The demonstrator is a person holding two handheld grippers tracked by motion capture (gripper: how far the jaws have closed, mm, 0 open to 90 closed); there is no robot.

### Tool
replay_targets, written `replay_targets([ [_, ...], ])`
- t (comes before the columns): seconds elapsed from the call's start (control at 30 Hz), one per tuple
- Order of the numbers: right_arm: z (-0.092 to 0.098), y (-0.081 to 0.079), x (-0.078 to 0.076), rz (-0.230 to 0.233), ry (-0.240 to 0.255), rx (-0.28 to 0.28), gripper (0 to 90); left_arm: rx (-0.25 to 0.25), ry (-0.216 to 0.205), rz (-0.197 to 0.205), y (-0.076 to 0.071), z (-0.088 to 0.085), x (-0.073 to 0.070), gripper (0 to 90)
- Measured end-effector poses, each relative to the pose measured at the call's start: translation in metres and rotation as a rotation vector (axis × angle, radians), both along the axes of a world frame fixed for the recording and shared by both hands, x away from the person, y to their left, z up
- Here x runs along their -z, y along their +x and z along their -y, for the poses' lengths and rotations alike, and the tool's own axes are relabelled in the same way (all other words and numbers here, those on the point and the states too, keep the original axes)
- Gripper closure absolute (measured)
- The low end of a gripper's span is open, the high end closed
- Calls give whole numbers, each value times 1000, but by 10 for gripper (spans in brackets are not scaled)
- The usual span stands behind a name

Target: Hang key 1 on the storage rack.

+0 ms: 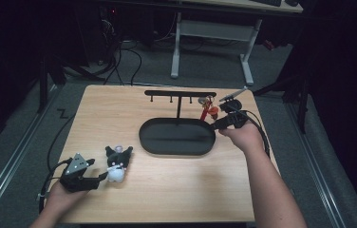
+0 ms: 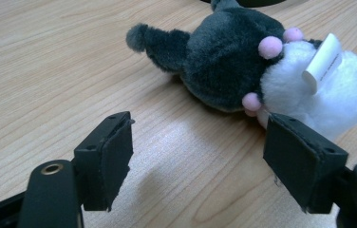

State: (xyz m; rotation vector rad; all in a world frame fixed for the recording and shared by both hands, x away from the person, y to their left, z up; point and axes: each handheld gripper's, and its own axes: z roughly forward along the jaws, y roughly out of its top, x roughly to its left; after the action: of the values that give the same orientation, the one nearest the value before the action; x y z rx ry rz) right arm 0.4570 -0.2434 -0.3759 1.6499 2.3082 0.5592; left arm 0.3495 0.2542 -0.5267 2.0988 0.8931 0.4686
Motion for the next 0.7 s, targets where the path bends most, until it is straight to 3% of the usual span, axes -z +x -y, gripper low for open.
replay_targets([
  [0.3,11,-32,24,93,-53,-34,336,-7,4,-1,0,0,0,252],
  [0.33,15,-42,31,135,-35,-37,340,-8,3,-1,0,0,0,252],
  [0.4,17,-47,35,147,-22,-33,339,-9,5,-4,0,0,0,252],
  [0.47,22,-62,48,189,0,-26,339,-10,5,-3,0,0,0,250],
  [0.7,25,-92,73,251,23,-19,342,-12,10,-2,-1,1,0,250],
])
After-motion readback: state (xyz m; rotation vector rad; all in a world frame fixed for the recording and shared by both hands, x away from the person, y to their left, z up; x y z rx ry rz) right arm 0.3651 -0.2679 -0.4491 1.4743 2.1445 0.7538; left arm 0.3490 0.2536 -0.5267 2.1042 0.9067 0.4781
